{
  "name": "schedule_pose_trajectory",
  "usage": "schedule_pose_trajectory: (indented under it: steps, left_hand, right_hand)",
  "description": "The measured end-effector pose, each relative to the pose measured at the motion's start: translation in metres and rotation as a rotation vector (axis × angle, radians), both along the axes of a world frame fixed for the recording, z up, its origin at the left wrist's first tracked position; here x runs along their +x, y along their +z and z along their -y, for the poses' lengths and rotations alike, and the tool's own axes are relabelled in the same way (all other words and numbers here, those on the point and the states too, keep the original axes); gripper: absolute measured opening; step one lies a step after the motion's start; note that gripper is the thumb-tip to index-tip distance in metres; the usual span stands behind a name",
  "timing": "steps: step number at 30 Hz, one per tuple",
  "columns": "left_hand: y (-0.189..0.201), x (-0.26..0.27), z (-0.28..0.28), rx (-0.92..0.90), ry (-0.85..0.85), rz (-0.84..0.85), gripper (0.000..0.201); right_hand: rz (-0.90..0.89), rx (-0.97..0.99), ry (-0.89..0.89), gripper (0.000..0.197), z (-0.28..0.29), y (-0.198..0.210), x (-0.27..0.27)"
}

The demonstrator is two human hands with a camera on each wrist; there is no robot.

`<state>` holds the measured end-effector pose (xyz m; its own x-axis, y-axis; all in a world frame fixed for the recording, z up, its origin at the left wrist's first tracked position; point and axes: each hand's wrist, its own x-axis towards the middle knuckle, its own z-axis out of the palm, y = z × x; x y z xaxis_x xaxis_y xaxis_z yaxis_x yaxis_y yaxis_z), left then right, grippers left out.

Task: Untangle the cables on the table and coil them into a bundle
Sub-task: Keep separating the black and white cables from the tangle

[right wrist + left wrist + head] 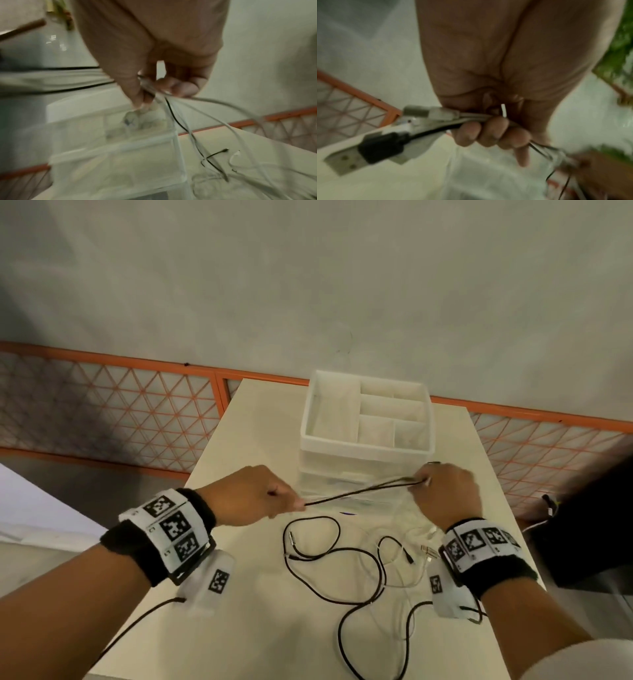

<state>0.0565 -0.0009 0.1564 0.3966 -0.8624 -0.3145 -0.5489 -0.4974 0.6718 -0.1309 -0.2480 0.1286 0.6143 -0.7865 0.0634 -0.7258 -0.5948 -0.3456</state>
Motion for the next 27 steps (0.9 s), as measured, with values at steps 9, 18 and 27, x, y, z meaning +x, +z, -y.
schedule_pose_trajectory:
  steps: [9, 18, 27]
  left_hand:
    - [-0.076, -0.009, -0.009, 0.089, 0.213, 0.189, 0.04]
    - [-0.05, -0.043, 0.02, -0.162, -0.18, 0.163, 0.018]
    - [-0.118, -0.047, 0.009, 0.299, 0.245, 0.321, 0.06]
  right_hand:
    - [-0.208, 0.262, 0.116, 0.063, -0.021, -0.041, -0.014]
    - [-0.088, 0.294, 0.478, 0.012, -0.088, -0.058, 0.034]
    - [-0.025, 0.496, 0.141, 0.039, -0.071, -0.07, 0.022]
